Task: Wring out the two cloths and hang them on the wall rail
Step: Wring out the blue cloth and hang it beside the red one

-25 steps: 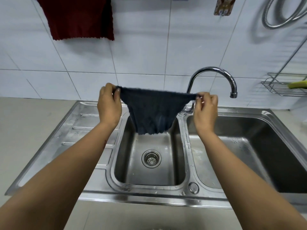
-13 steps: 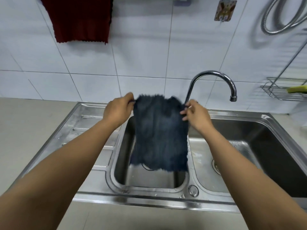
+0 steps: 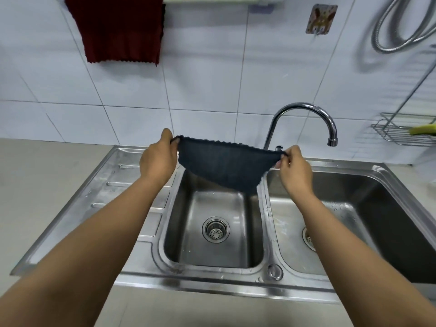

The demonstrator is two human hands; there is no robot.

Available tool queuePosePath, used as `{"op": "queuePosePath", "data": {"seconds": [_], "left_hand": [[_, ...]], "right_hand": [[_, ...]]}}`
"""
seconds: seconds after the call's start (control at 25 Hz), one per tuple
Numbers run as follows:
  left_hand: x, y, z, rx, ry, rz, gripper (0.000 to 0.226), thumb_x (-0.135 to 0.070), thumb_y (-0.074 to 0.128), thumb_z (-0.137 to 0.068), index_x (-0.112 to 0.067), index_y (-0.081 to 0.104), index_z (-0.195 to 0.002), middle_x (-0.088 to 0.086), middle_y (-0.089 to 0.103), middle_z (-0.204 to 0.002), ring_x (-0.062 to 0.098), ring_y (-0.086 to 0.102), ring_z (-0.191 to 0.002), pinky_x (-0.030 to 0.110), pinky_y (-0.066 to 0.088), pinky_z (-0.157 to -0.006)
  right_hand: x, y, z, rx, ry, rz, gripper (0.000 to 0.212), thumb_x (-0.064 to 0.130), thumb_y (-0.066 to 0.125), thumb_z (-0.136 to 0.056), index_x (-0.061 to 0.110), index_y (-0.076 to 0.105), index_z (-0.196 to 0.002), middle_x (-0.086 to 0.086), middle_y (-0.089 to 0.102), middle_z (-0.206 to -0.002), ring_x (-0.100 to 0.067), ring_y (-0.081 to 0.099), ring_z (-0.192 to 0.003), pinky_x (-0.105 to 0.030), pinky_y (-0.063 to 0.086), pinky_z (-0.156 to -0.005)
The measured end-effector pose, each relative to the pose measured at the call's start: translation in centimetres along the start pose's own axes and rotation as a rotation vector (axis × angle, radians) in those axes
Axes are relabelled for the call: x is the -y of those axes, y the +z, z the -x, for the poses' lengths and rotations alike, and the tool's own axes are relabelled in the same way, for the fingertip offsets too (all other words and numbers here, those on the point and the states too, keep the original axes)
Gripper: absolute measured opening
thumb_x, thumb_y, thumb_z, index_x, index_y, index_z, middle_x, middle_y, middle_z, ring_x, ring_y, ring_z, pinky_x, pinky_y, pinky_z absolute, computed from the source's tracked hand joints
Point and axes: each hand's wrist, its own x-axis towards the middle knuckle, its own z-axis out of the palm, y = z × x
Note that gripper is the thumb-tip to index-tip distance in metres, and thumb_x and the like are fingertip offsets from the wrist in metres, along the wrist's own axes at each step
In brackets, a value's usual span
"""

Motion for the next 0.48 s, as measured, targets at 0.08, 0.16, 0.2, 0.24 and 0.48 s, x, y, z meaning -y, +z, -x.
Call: {"op": "queuePosePath", "data": {"seconds": [0.08,0.16,0.2,0.24,0.48], "left_hand": [[-0.5,0.2,-0.9,0.053,-0.097,0.051,0.03,-0.041,0.033,-0.101,-0.012,0.036,-0.091,0.016,0.064,-0.066,0.037,0.059,-0.058,0.041,0.048,-0.056],[-1.1,0.2,-1.5,0.076,-0.194,0.202,0.027,-0.04,0.035,-0.1,-0.014,0.037,-0.09,0.01,0.068,-0.064,0.031,0.064,-0.054,0.036,0.051,-0.059],[-1.4,0.2,-1.8,0.076,-0.235,0.294,0.025,-0.038,0.037,-0.099,-0.015,0.038,-0.09,0.008,0.069,-0.062,0.026,0.065,-0.052,0.034,0.052,-0.061],[-1.7,0.1,-2.1,0.078,-0.268,0.377,0.022,-0.036,0.038,-0.099,-0.015,0.038,-0.09,0.006,0.069,-0.06,0.025,0.066,-0.051,0.035,0.053,-0.063],[-2.9,-1.2,-3.6,0.069,-0.42,0.772,0.015,-0.03,0.038,-0.1,-0.016,0.034,-0.097,0.017,0.071,-0.072,0.029,0.067,-0.055,0.039,0.058,-0.063]], "right_hand": [[1.1,0.0,-0.8,-0.009,0.037,-0.062,0.01,0.019,0.037,-0.098,0.013,0.044,-0.095,-0.006,0.07,-0.081,-0.031,0.061,-0.07,-0.038,0.046,-0.065],[1.8,-0.1,-1.2,-0.032,0.093,-0.121,0.009,0.02,0.034,-0.099,0.015,0.04,-0.094,-0.004,0.069,-0.076,-0.029,0.064,-0.06,-0.033,0.045,-0.056],[2.1,0.0,-1.3,-0.04,0.118,-0.151,0.008,0.02,0.033,-0.099,0.016,0.037,-0.094,-0.003,0.069,-0.072,-0.027,0.064,-0.053,-0.03,0.042,-0.051],[2.4,0.0,-1.4,-0.046,0.138,-0.181,0.007,0.02,0.032,-0.099,0.017,0.035,-0.094,-0.002,0.068,-0.069,-0.024,0.062,-0.046,-0.029,0.041,-0.049],[4.3,0.3,-1.9,0.009,0.212,-0.366,0.009,0.026,0.027,-0.098,0.021,0.032,-0.093,-0.006,0.064,-0.06,-0.026,0.063,-0.041,-0.044,0.057,-0.058]]}}
